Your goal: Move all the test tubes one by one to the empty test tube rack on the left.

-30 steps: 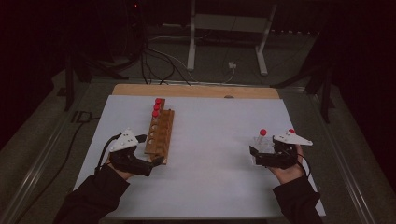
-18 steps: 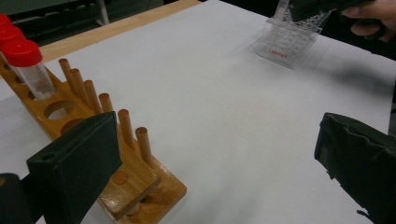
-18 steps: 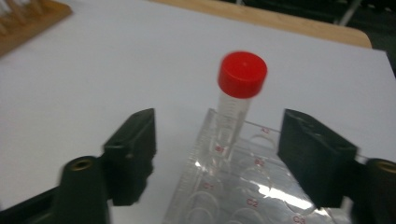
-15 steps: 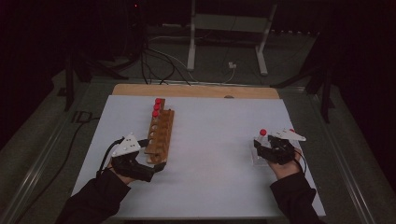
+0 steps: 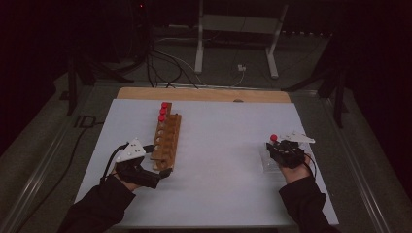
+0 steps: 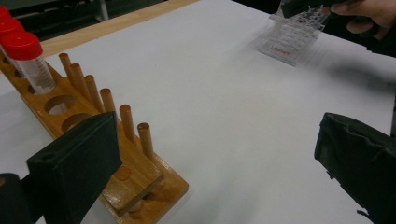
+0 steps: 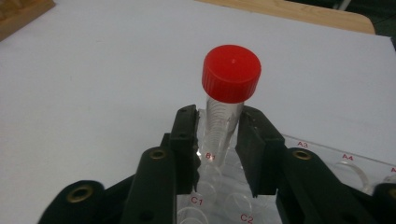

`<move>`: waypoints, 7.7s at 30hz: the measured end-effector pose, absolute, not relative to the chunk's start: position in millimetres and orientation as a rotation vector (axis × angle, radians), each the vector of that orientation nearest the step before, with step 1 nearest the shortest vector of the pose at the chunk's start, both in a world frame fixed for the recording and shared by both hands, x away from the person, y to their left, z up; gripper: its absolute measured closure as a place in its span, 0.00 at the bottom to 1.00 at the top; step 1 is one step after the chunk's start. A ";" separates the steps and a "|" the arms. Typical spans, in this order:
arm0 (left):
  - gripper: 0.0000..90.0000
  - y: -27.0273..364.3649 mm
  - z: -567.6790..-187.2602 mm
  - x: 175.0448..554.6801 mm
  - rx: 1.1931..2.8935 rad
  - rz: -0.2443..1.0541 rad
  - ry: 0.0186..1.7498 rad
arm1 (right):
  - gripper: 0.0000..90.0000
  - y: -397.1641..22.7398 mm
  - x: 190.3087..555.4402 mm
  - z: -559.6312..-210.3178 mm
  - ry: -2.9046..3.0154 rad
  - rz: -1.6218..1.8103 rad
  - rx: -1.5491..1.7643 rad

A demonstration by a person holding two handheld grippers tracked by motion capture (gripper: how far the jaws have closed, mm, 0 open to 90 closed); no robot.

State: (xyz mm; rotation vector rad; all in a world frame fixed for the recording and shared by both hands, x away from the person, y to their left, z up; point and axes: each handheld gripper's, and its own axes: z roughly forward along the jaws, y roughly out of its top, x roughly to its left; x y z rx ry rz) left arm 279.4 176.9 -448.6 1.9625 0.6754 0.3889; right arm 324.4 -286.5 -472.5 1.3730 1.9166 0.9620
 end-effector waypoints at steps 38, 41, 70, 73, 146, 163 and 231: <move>0.01 171.5 -442.3 280.6 1.967 0.359 0.654 | 0.82 -274.8 285.2 -416.5 1.878 1.116 1.215; 0.01 169.3 -440.8 280.8 1.972 0.353 0.642 | 0.82 -266.9 282.4 -417.1 1.911 1.130 1.195; 0.01 127.5 -429.7 284.3 2.032 0.268 0.497 | 0.82 -187.6 261.5 -445.3 2.268 1.154 0.943; 0.02 121.2 -429.2 284.5 2.039 0.256 0.473 | 0.82 -181.9 259.5 -447.2 2.294 1.160 0.926; 0.80 64.0 -409.9 298.2 2.056 0.299 0.288 | 0.40 -177.2 251.5 -441.8 2.276 1.288 0.920; 0.80 104.1 -394.5 315.3 2.016 0.397 0.419 | 0.01 -181.2 254.3 -440.1 2.226 1.306 0.958; 0.80 183.7 -435.3 375.0 1.893 0.642 0.870 | 0.00 -192.4 253.6 -437.3 2.233 1.368 0.947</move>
